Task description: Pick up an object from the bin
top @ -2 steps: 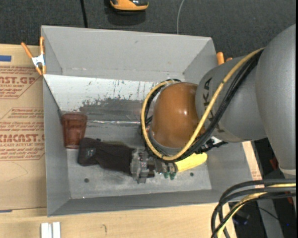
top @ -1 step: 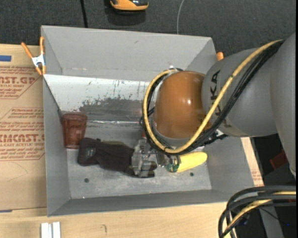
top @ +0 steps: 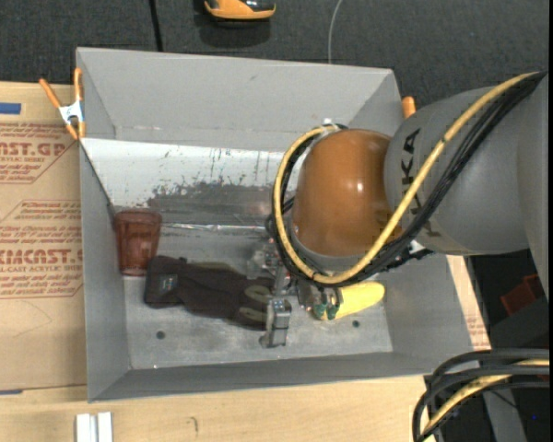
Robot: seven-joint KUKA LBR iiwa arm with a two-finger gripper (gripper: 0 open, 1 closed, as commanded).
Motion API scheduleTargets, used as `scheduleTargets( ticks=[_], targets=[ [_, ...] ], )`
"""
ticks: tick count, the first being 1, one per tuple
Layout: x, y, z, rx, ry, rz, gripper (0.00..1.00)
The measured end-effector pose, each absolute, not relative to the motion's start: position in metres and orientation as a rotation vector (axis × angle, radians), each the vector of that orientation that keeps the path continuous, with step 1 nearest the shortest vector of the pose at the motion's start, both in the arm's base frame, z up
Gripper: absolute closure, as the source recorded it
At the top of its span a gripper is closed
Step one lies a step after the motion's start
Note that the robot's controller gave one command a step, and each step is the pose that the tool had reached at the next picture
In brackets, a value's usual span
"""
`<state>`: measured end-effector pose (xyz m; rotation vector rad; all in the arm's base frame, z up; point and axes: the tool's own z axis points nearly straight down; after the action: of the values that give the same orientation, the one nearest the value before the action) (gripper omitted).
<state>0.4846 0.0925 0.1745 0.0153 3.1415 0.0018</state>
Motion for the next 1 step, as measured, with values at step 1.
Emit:
scheduleTargets(
  ticks=[1],
  targets=[
    [0.4847,0.0924,0.1745,0.016,3.141,0.002,0.0]
  ],
)
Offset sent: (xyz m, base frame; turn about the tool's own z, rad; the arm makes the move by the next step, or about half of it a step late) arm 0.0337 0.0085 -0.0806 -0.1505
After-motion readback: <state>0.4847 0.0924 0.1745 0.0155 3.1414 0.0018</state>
